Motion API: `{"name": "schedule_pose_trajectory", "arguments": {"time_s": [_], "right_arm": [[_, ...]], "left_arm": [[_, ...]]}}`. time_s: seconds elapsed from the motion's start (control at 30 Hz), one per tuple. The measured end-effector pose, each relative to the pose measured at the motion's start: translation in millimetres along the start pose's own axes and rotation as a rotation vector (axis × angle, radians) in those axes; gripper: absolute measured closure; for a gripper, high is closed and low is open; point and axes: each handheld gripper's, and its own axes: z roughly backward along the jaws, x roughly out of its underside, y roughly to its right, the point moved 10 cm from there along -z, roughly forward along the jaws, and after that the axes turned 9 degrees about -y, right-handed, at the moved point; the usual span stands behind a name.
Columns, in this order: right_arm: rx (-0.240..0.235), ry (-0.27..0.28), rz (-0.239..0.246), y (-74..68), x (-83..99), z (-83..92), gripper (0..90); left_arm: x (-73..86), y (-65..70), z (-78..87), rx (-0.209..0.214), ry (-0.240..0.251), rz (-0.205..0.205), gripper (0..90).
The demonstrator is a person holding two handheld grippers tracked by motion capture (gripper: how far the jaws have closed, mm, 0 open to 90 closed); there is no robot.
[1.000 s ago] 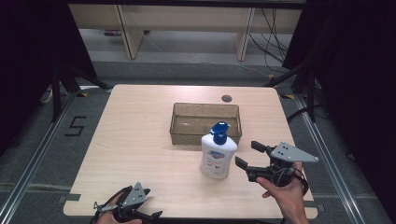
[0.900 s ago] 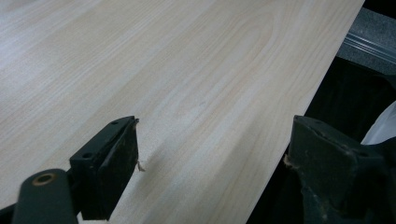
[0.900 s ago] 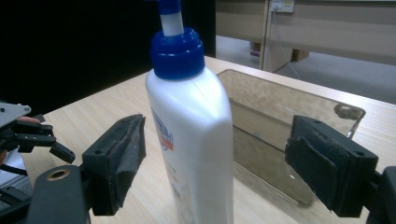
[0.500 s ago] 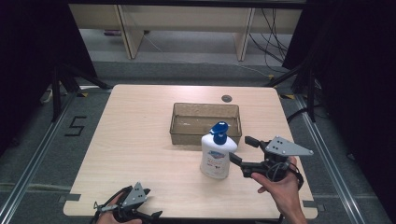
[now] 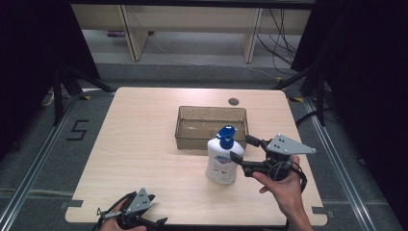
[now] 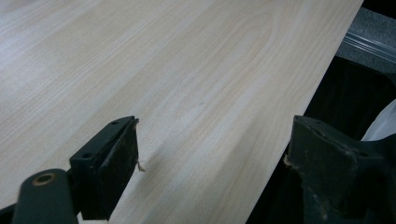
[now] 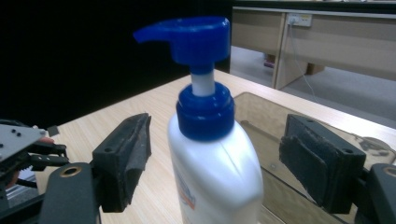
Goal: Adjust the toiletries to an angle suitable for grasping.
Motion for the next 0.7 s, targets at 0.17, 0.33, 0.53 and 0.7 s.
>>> {"name": "schedule_pose_trajectory", "arguments": {"time_s": [0.17,0.33,0.53,0.7], "right_arm": [[-0.022,0.006,-0.008,-3.9,-4.1,-3.6,24.6],[-0.021,0.02,0.014,-3.9,-8.8,-7.4,25.6],[-0.035,0.033,0.019,-9.5,-17.4,-9.2,29.4],[-0.02,0.034,0.029,-6.2,-22.7,-11.1,31.3]], "left_arm": [[-0.4,1.4,-0.9,0.007,0.002,0.009,15.9],[-0.8,1.2,-0.8,0.004,-0.001,0.005,15.9],[-0.6,2.7,-2.6,0.009,-0.003,0.003,15.8],[-0.3,1.8,-1.7,0.009,-0.001,0.006,15.9]]}}
